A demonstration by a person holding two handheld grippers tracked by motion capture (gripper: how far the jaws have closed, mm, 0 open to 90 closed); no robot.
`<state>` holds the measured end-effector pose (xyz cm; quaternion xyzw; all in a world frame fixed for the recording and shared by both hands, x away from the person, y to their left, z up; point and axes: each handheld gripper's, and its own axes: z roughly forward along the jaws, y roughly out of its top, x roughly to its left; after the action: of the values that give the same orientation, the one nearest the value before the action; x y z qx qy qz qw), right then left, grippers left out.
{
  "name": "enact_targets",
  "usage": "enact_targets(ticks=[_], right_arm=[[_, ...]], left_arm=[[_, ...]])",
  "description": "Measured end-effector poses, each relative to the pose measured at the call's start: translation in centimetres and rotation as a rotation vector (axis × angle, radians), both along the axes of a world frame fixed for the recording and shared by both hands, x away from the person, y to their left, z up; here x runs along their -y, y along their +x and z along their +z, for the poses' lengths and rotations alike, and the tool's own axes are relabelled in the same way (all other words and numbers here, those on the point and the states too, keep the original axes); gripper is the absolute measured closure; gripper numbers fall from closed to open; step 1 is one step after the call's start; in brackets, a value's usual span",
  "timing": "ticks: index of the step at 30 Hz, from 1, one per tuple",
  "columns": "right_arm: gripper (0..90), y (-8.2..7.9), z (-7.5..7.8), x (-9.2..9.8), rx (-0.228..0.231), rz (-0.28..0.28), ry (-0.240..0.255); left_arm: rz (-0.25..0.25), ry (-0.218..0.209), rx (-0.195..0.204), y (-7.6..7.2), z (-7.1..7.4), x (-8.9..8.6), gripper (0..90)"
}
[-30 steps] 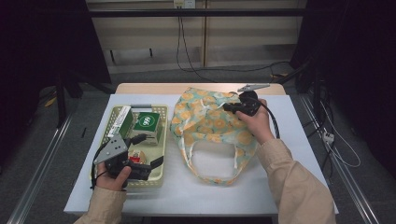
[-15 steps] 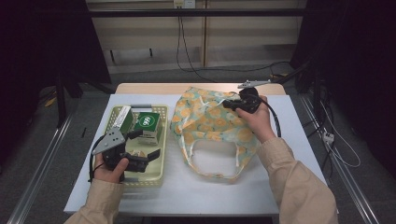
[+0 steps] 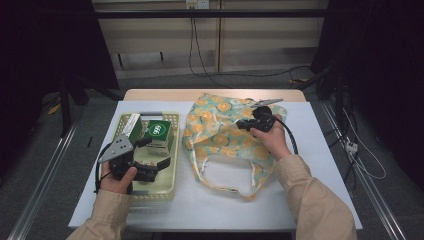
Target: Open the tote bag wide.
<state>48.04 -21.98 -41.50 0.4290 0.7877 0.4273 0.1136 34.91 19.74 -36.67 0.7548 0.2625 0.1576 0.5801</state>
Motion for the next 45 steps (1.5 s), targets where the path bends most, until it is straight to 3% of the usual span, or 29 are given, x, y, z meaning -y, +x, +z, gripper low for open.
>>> enact_targets(ticks=[3,6,10,13,16,19,20,21,23,25,28,32,36,43,45], right_arm=[[68.1,0.2,0.0,-0.2,-0.048,0.01,0.01],[61.1,0.5,0.8,-0.4,-0.06,0.033,-0.048],[62.3,1.0,1.9,0.2,-0.052,0.042,-0.038],[62.2,1.2,1.9,0.3,-0.039,0.058,-0.049],[60.8,1.4,1.5,0.5,-0.039,0.068,-0.021],[61.2,1.5,0.6,0.3,-0.039,0.1,-0.077],[62.4,1.4,0.2,0.2,-0.039,0.12,-0.084],[68.2,1.4,-0.2,0.2,-0.035,0.129,-0.087],[81.8,1.4,-1.2,0.5,-0.068,0.142,-0.059],[88.1,1.3,-1.8,0.7,-0.083,0.14,-0.073],[90.0,1.1,-2.1,1.4,-0.086,0.113,-0.029],[90.0,1.1,-0.9,1.9,-0.048,0.068,0.046],[90.0,1.0,0.8,2.3,-0.011,0.014,0.103],[90.0,0.9,3.2,2.1,0.057,-0.001,0.076],[90.0,0.9,3.3,2.1,0.058,-0.008,0.076]], left_arm=[[0.0,-0.004,-0.001,0.0,0.0,0.1,2.6],[0.0,-0.009,0.0,0.0,0.0,0.1,2.6],[-0.005,-0.006,-0.004,0.1,-0.1,0.1,2.6],[-0.004,-0.006,-0.004,0.2,-0.1,0.1,2.6],[-0.007,-0.006,-0.007,0.3,-0.1,0.2,2.6],[-0.005,-0.004,-0.006,0.3,-0.2,0.1,2.6],[-0.002,-0.007,-0.008,0.3,-0.1,0.1,2.6],[-0.003,-0.007,-0.007,0.3,-0.1,0.0,2.6],[-0.002,-0.007,-0.006,0.4,-0.1,-0.1,2.6],[-0.002,-0.008,-0.01,0.4,0.0,-0.3,2.7],[0.006,-0.006,-0.005,0.5,0.2,-0.6,2.7],[0.013,-0.01,-0.002,0.8,0.7,-1.1,2.7],[0.012,-0.013,-0.037,1.5,0.8,-1.7,2.7],[0.032,-0.012,-0.058,2.9,0.7,-2.5,3.5],[0.03,0.016,-0.063,3.2,0.6,-2.7,3.5]])
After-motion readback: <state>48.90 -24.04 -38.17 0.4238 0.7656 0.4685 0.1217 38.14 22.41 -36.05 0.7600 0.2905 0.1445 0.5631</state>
